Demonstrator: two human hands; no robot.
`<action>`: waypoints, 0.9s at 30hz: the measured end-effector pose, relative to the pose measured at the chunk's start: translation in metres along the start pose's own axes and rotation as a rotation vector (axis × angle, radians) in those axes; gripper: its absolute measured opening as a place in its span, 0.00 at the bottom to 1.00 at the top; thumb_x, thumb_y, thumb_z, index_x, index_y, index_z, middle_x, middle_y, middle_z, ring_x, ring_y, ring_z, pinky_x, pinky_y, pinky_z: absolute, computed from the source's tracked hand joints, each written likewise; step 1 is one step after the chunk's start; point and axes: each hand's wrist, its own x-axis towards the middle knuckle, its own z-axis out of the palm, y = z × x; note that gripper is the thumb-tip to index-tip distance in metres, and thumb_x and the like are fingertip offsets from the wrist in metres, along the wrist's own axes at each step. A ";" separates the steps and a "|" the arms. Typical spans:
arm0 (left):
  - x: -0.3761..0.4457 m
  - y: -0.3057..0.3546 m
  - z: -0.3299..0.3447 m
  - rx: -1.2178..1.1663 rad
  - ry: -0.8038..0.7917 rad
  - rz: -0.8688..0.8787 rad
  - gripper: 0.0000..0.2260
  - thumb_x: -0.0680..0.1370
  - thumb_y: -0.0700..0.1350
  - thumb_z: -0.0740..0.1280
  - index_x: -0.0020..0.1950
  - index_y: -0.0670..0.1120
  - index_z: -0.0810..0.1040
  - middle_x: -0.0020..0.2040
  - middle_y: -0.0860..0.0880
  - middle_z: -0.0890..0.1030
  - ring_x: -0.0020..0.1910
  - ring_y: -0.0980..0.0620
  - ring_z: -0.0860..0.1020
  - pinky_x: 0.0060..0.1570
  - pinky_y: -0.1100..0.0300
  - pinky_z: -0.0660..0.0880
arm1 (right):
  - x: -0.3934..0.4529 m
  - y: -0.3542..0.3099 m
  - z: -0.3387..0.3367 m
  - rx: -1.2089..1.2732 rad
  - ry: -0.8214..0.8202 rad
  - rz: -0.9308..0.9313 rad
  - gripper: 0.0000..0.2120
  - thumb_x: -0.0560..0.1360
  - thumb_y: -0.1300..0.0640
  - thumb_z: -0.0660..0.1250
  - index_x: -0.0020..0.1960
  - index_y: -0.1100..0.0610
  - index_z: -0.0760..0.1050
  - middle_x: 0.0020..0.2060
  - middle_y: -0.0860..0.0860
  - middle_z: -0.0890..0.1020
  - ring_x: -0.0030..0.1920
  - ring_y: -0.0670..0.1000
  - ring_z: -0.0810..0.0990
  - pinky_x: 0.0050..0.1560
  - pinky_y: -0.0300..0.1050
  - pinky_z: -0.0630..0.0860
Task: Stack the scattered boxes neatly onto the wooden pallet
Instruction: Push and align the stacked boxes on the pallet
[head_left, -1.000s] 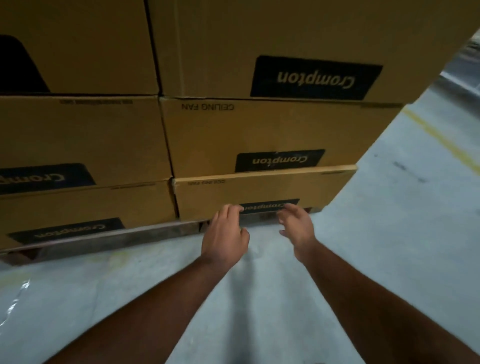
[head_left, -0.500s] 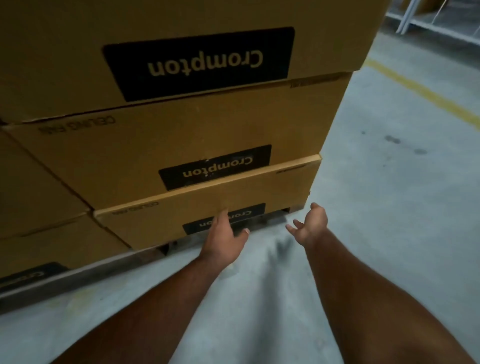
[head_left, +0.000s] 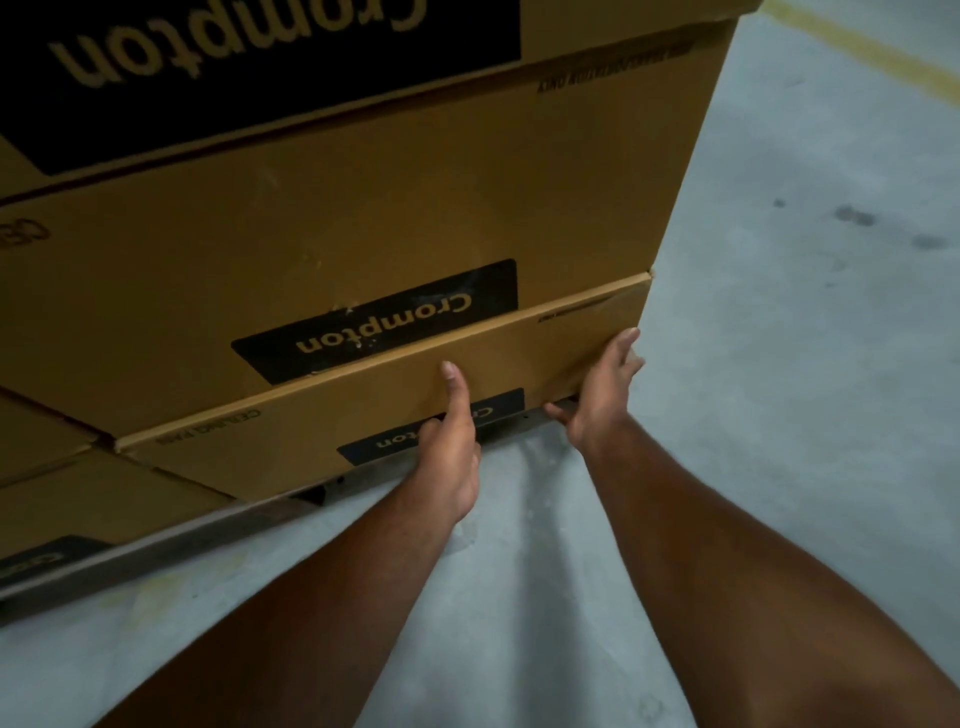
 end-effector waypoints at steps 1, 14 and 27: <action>0.000 -0.001 -0.001 0.004 0.000 0.007 0.60 0.63 0.77 0.66 0.83 0.43 0.50 0.83 0.42 0.58 0.81 0.42 0.62 0.80 0.47 0.60 | 0.001 0.001 -0.002 -0.031 -0.010 -0.016 0.34 0.77 0.23 0.49 0.80 0.33 0.51 0.80 0.49 0.61 0.77 0.65 0.66 0.59 0.75 0.78; -0.012 0.031 -0.059 0.040 0.494 0.330 0.66 0.62 0.69 0.78 0.84 0.44 0.42 0.85 0.45 0.51 0.82 0.44 0.57 0.79 0.51 0.50 | -0.044 0.004 0.025 -0.671 0.149 -0.783 0.65 0.65 0.16 0.64 0.84 0.49 0.36 0.85 0.50 0.42 0.84 0.54 0.44 0.79 0.63 0.52; -0.022 0.074 -0.139 0.449 0.688 0.704 0.66 0.63 0.63 0.81 0.84 0.42 0.39 0.84 0.43 0.35 0.83 0.45 0.37 0.78 0.60 0.38 | -0.036 -0.032 0.012 -0.764 0.104 -0.925 0.70 0.58 0.17 0.70 0.84 0.49 0.41 0.84 0.52 0.50 0.83 0.58 0.47 0.71 0.52 0.50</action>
